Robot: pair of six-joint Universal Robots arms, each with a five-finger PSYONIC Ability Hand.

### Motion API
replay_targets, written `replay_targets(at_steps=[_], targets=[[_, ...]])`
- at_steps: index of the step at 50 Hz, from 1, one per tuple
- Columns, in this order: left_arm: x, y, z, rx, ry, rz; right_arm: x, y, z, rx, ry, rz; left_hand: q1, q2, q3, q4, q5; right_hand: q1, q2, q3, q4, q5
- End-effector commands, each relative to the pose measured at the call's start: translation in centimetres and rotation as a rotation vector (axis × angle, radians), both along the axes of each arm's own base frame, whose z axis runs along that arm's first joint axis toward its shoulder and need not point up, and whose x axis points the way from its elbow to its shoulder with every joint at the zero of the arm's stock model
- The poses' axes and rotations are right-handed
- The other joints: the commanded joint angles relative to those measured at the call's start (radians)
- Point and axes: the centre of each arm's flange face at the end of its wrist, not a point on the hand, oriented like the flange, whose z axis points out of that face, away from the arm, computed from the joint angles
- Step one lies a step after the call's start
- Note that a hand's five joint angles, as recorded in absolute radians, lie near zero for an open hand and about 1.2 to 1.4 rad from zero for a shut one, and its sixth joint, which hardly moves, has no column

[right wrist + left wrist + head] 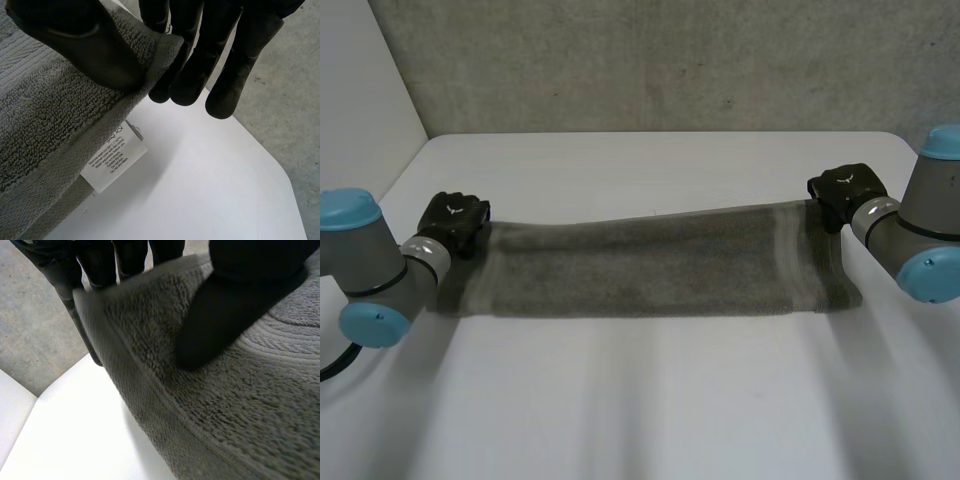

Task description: Fold the laundry

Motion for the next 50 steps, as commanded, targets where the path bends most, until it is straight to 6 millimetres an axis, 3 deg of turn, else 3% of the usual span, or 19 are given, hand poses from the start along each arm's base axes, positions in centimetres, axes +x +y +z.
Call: replay_targets(at_steps=[1, 3, 4, 5, 8, 11, 12, 13, 19, 26, 30, 36, 50], targets=[[-0.2, 0.1, 0.0, 0.0, -0.001, -0.001, 0.0, -0.2, -0.6, 0.006, 0.007, -0.018, -0.375, -0.374, -0.375, -0.382, -0.382, 0.063, 0.052, 0.05, 0.053, 0.034], [0.0, 0.1, 0.0, -0.001, -0.006, 0.015, -0.1, -0.2, -0.7, 0.009, 0.008, -0.023, -0.735, -0.733, -0.734, -0.741, -0.742, -0.048, -0.059, -0.061, -0.057, -0.076], [0.0, 0.1, 0.0, -0.001, -0.006, 0.015, -0.2, -0.2, -0.9, 0.013, 0.01, -0.034, -0.736, -0.735, -0.736, -0.743, -0.743, -0.745, -0.756, -0.758, -0.755, -0.774], [0.1, 0.0, 0.1, -0.001, -0.01, 0.03, -0.2, -0.2, -0.8, 0.013, 0.009, -0.044, -0.829, -0.828, -0.829, -0.836, -0.836, -1.159, -1.17, -1.172, -1.169, -1.187], [0.3, 0.0, 0.4, -0.007, -0.012, 0.051, -0.4, -0.2, -0.2, 0.01, -0.011, -0.07, -0.833, -0.832, -0.833, -0.84, -0.84, -1.159, -1.17, -1.172, -1.169, -1.187], [0.5, 0.0, 0.9, -0.013, -0.012, 0.07, -0.4, 0.1, 1.7, -0.015, -0.051, -0.078, -0.833, -0.832, -0.833, -0.84, -0.84, -1.159, -1.17, -1.172, -1.169, -1.187], [0.5, 0.1, 1.4, -0.022, -0.011, 0.078, -0.4, 0.1, 1.7, -0.015, -0.052, -0.078, -0.833, -0.832, -0.833, -0.84, -0.84, -1.159, -1.17, -1.172, -1.169, -1.187], [0.6, 0.2, 2.3, -0.038, -0.008, 0.084, -0.5, 0.4, 2.9, -0.029, -0.083, -0.082, -0.833, -0.832, -0.833, -0.84, -0.84, -1.159, -1.17, -1.172, -1.169, -1.187], [0.9, 1.3, 4.0, -0.051, 0.043, 0.1, -0.8, 1.4, 5.3, -0.05, -0.135, -0.089, -0.824, -0.823, -0.824, -0.831, -0.832, -1.159, -1.17, -1.172, -1.169, -1.187], [1.5, 2.1, 6.0, -0.064, 0.178, 0.125, -1.1, 2.6, 6.5, -0.042, -0.105, -0.07, -0.827, -0.826, -0.827, -0.834, -0.834, -1.159, -1.17, -1.172, -1.169, -1.187], [1.7, 2.8, 7.0, -0.06, 0.242, 0.132, -1.1, 5.3, 4.9, 0.068, 0.01, -0.022, -0.827, -0.826, -0.827, -0.834, -0.834, -1.159, -1.17, -1.172, -1.169, -1.187], [1.8, 4.5, 7.9, -0.049, 0.287, 0.134, -1.6, 8.2, 3.3, 0.146, 0.05, -0.002, -0.833, -0.832, -0.833, -0.84, -0.84, -1.155, -1.166, -1.168, -1.165, -1.183], [1.8, 4.8, 7.8, -0.103, 0.298, 0.128, -2.0, 9.4, -0.8, 0.115, 0.046, -0.002, -0.839, -0.837, -0.839, -0.845, -0.846, -0.855, -0.866, -0.868, -0.865, -0.884]])
